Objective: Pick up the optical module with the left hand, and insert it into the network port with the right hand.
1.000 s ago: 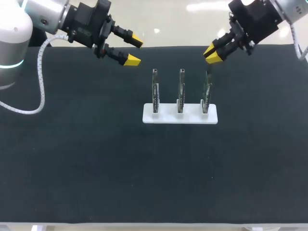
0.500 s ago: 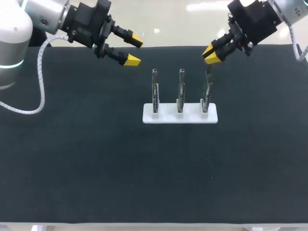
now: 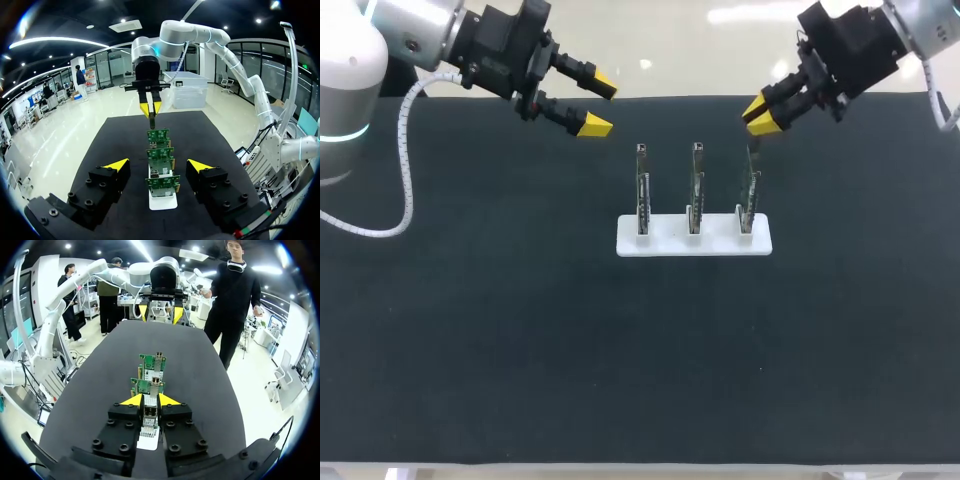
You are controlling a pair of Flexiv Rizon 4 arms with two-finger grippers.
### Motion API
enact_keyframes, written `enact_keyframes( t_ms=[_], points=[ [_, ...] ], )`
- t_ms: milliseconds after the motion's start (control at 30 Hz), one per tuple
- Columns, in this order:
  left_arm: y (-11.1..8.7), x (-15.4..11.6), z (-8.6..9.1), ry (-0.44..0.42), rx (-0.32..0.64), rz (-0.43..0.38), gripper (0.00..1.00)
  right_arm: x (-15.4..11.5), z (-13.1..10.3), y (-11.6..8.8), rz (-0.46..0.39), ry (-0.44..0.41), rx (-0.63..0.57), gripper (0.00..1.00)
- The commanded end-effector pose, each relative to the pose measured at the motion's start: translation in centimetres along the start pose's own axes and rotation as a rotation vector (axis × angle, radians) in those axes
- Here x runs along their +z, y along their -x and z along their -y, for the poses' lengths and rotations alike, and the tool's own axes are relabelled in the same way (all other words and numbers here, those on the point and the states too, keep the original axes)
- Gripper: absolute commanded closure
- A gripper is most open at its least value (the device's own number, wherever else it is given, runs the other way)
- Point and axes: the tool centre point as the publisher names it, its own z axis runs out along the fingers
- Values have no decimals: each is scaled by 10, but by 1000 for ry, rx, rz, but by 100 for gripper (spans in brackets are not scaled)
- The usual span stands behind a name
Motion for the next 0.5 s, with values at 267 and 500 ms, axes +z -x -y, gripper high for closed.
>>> enact_keyframes(
  t_ms=[267, 500],
  points=[
    [1, 0, -1, -2, -1, -4, 0, 8, -1, -7, 21, -10, -18, 100],
    [1, 0, -1, -2, -1, -4, 0, 11, -1, -13, 28, -16, -28, 100]
  ],
)
